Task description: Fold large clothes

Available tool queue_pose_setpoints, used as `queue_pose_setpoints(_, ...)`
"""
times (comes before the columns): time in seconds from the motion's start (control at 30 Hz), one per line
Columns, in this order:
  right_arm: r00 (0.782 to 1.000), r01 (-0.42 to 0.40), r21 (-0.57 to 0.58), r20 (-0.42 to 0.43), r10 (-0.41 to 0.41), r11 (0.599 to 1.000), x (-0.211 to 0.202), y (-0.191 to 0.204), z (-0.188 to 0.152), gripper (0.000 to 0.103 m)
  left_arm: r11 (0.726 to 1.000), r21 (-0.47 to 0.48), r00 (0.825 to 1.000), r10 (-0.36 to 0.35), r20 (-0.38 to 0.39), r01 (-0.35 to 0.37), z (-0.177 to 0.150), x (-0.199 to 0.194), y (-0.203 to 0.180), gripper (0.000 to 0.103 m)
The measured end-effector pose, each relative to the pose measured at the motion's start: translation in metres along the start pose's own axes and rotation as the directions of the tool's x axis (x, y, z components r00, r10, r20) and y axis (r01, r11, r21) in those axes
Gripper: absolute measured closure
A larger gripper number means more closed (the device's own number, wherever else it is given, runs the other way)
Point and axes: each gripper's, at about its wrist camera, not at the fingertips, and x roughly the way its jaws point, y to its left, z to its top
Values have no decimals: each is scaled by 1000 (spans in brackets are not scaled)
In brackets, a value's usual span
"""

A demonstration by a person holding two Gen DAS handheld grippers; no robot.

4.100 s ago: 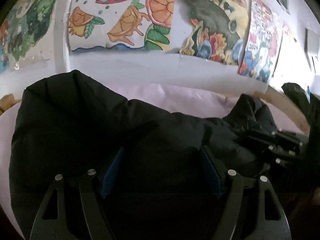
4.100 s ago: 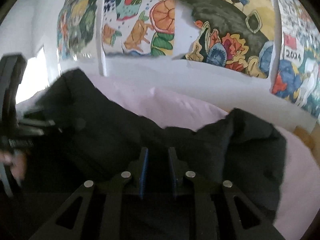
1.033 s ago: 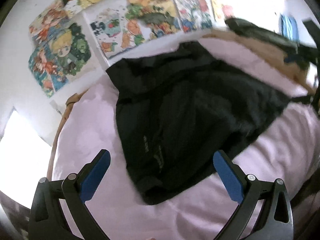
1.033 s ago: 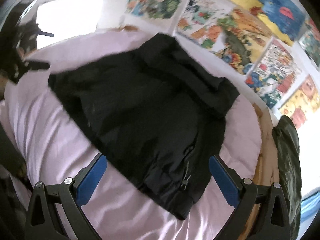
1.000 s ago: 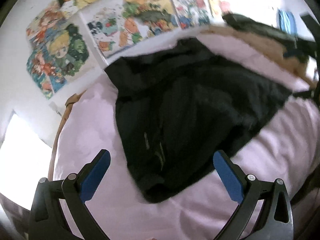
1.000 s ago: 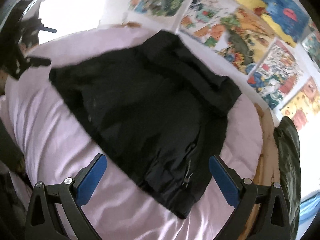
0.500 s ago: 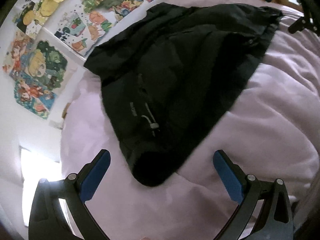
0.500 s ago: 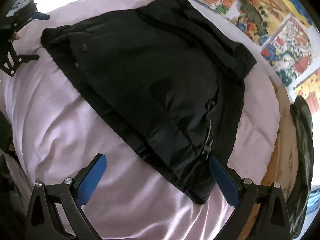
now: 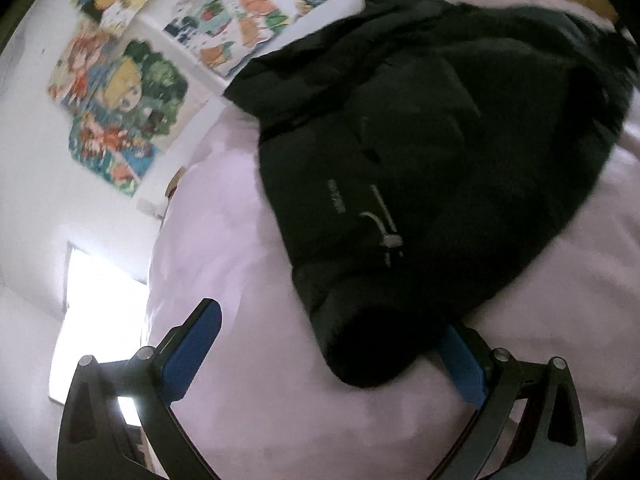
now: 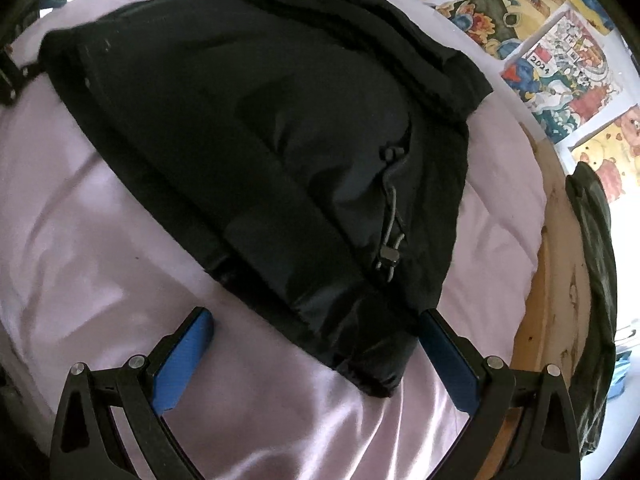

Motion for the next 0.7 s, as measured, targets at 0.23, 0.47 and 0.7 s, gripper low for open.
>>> queue_pose_setpoints(0.23,995,74,-57,64,-70,996,-2,10,-4,0,1000,-6,995,9,95,-8,13,-24,-1,34)
queue_pose_setpoints(0.47,991,94,-137,103,-81,986,-5,23,-9,0,999,18,991,-37,129,35,20,-34,-4,78)
queue_pose_setpoints(0.7,981,165,-157,124,-147,974,-2,19,-9,39,999,-18,983,-33,178,37,27,-46,-1,95)
